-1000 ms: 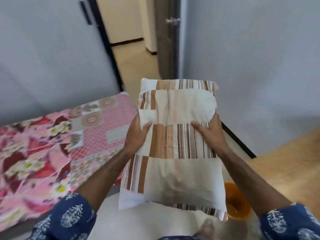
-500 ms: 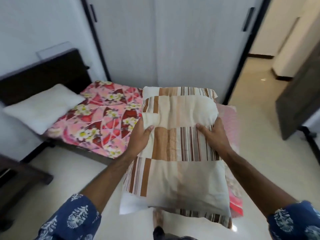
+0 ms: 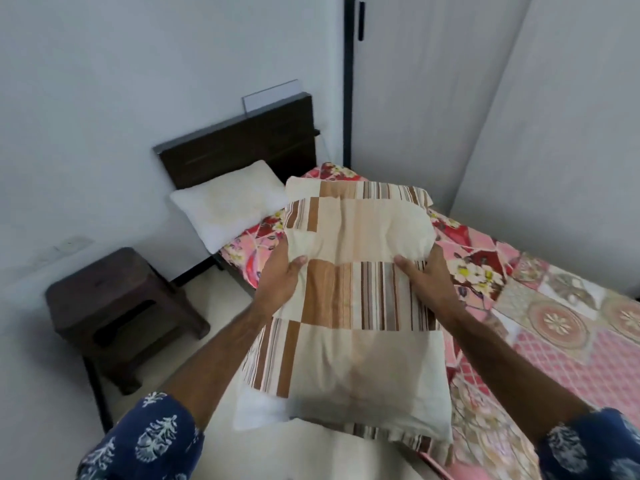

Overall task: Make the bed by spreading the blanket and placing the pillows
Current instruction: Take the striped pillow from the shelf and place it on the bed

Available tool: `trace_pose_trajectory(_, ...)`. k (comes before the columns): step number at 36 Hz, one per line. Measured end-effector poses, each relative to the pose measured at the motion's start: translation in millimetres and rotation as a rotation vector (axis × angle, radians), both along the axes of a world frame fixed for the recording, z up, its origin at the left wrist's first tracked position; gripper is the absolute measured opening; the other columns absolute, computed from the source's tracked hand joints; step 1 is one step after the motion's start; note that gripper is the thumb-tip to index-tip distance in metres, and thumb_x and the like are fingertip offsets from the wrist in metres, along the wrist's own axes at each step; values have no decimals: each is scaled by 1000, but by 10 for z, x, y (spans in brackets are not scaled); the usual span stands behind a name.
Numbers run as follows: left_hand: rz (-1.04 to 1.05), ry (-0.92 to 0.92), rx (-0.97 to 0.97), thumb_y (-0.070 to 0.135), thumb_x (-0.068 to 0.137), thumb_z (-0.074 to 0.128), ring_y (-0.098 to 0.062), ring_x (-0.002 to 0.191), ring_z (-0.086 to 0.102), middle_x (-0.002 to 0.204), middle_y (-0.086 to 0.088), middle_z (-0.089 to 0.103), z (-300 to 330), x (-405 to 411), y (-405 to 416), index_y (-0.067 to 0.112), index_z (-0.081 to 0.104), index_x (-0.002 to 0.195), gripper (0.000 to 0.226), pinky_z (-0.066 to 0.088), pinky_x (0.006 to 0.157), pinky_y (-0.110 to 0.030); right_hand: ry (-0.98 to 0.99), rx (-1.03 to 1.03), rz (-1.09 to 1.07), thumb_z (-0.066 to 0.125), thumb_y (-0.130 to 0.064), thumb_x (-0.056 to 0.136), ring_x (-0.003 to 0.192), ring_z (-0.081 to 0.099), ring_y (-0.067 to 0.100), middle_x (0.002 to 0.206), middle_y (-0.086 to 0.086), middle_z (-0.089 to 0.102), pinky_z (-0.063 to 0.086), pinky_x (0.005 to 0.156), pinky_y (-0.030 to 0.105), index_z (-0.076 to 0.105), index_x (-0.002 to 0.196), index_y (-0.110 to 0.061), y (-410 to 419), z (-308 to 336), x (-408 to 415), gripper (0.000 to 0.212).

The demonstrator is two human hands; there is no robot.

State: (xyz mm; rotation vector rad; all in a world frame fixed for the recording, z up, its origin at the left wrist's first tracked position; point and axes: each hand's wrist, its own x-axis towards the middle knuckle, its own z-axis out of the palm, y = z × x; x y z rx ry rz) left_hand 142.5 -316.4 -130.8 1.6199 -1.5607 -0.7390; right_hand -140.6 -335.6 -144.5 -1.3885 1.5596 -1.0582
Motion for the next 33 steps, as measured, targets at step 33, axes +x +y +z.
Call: trace_pose_trajectory(33,-215,-187,110,27,105,46,-19,124,57,132,4,59,-242,2858,-5867,24,47,139,34,44,105,-39,-189,113,-222,68,-33,96,123,56,24,135,2,52,54,98,45,35,137,-19,-4877,-766,3116,55)
